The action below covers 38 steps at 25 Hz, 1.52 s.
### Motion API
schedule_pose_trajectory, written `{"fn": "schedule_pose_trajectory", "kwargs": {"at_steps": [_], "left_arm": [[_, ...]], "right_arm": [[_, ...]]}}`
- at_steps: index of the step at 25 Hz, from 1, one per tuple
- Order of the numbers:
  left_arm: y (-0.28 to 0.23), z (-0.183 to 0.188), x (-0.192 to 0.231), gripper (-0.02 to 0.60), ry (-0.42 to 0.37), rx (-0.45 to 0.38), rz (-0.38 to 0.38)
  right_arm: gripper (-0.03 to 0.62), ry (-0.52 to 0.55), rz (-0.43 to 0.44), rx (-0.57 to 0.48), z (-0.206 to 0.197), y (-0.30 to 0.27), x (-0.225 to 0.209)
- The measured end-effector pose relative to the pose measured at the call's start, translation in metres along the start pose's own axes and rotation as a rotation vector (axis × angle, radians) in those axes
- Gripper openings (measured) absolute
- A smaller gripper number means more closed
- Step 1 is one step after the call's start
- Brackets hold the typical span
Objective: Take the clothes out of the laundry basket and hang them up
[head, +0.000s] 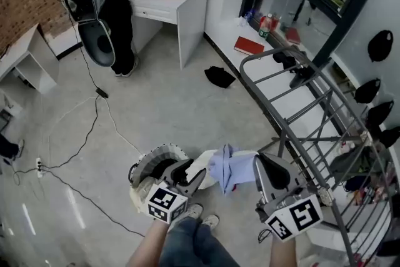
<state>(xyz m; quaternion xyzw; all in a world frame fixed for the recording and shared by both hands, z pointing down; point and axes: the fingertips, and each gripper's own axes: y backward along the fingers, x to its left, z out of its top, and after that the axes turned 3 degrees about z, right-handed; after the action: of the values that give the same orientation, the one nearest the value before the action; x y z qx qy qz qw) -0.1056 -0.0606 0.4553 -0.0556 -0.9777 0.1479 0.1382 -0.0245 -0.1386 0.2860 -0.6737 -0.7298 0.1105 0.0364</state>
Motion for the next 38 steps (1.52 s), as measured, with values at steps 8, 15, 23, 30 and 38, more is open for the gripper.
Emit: {"fn": "schedule_pose_trajectory", "kwargs": {"at_steps": [8, 15, 23, 30, 38], "left_arm": [[-0.015, -0.005, -0.075, 0.204, -0.107, 0.048, -0.203], [-0.050, -0.032, -0.146, 0.215, -0.189, 0.108, -0.330], [-0.080, -0.049, -0.197, 0.175, -0.284, 0.177, -0.396], [-0.096, -0.052, -0.253, 0.042, -0.360, 0.172, -0.476], [-0.096, -0.034, -0.263, 0.029, -0.343, 0.167, -0.554]], "right_arm": [[0.017, 0.055, -0.086, -0.088, 0.062, 0.044, -0.016], [0.017, 0.075, -0.172, -0.148, 0.088, 0.089, -0.020], [0.017, 0.045, -0.287, -0.178, 0.091, 0.140, -0.037], [0.017, 0.022, -0.406, -0.220, 0.093, 0.194, -0.057], [0.017, -0.034, -0.592, -0.285, 0.078, 0.265, -0.075]]}}
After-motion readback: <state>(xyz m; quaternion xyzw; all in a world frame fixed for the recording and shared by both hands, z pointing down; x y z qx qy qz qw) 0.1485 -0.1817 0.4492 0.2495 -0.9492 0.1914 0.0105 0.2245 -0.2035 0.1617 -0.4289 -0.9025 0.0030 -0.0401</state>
